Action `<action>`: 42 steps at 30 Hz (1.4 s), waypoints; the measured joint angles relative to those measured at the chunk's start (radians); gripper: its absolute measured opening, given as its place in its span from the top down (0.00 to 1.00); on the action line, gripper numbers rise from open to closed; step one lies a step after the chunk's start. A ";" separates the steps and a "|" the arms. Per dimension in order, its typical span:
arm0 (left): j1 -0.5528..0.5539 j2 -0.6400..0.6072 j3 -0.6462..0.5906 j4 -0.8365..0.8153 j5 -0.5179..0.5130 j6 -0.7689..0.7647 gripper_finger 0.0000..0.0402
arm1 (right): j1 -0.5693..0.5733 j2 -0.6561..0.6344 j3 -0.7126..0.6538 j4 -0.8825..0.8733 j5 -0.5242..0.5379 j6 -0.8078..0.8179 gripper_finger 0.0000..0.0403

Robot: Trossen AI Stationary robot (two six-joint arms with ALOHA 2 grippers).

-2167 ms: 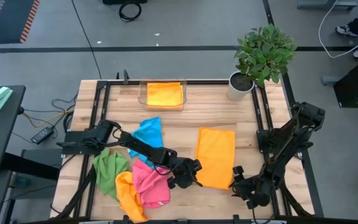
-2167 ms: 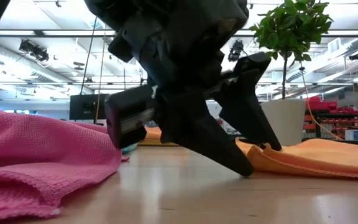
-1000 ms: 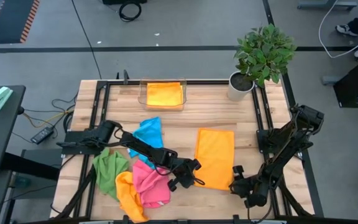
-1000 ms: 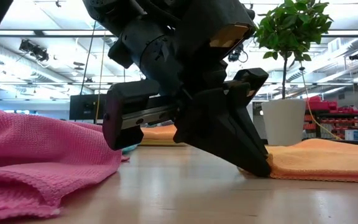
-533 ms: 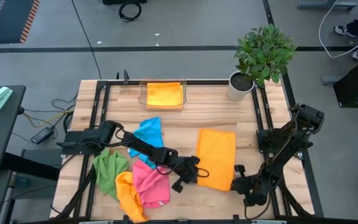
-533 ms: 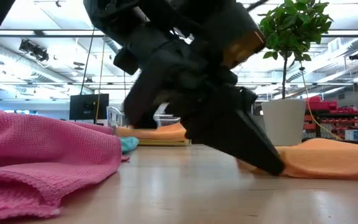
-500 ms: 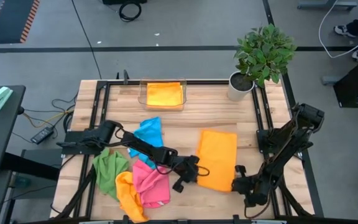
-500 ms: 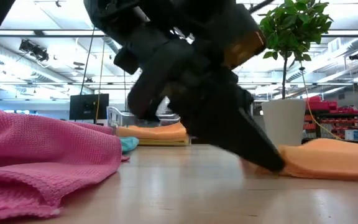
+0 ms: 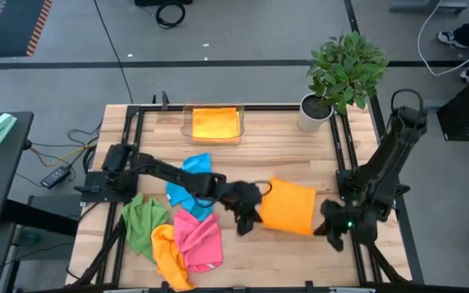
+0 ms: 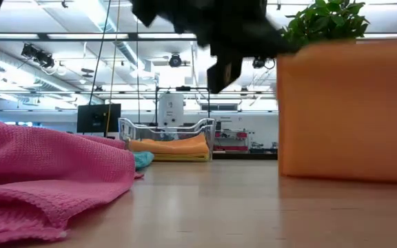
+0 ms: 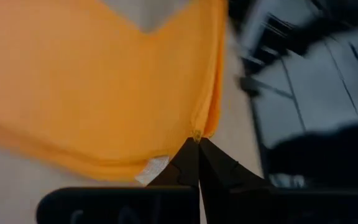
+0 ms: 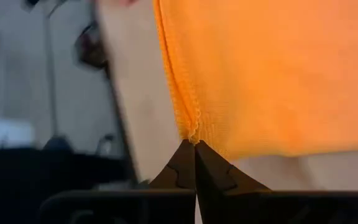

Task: Fold microfiber towels
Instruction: Fold the orange microfiber towel

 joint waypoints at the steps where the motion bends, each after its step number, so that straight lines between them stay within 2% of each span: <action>1: 0.013 0.001 0.000 -0.002 -0.014 -0.024 0.99 | 0.002 -0.019 0.000 -0.064 0.027 0.041 1.00; 4: 0.051 0.009 0.002 0.009 -0.101 -0.048 0.99 | -0.013 -0.052 0.000 -0.273 0.075 0.182 1.00; 7: 0.098 0.027 0.000 0.014 -0.152 -0.042 0.99 | -0.049 -0.051 -0.009 -0.391 0.072 0.259 1.00; 14: 0.186 0.089 -0.001 0.055 -0.166 -0.020 0.99 | -0.161 -0.025 -0.060 -0.399 0.022 0.298 1.00; 23: 0.196 0.164 0.003 0.185 -0.165 -0.012 0.99 | -0.216 0.005 -0.074 -0.418 -0.059 0.334 1.00; 29: 0.216 0.182 0.005 0.222 -0.215 0.033 0.99 | -0.236 0.053 -0.073 -0.482 -0.031 0.386 1.00; 39: 0.253 0.219 0.005 0.241 -0.227 0.040 0.98 | -0.343 0.145 -0.074 -0.470 -0.028 0.332 1.00; 42: 0.252 0.219 0.005 0.248 -0.256 0.043 0.94 | -0.363 0.169 -0.074 -0.471 -0.027 0.331 0.99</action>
